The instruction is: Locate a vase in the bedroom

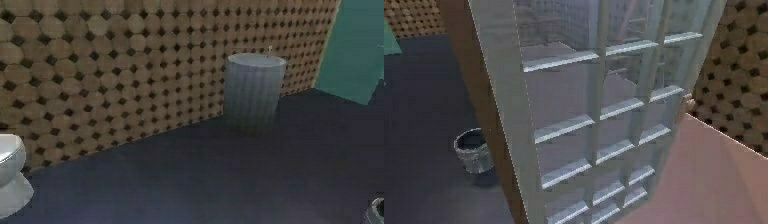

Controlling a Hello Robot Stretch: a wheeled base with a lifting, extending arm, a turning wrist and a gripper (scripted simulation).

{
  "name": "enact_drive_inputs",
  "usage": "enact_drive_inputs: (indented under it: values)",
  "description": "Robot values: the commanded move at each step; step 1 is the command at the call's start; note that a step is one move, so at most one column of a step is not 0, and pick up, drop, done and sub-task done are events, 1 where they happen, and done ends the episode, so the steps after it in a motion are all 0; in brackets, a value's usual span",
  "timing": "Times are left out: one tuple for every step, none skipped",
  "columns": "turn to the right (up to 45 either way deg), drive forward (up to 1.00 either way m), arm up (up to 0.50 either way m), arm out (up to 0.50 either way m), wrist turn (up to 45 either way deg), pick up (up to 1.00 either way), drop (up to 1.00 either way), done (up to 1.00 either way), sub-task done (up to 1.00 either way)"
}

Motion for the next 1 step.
enact_drive_inputs:
  values:
    - [0.0,0.55,0.0,0.0,0.0,0.0,0.0,0.0,0.0]
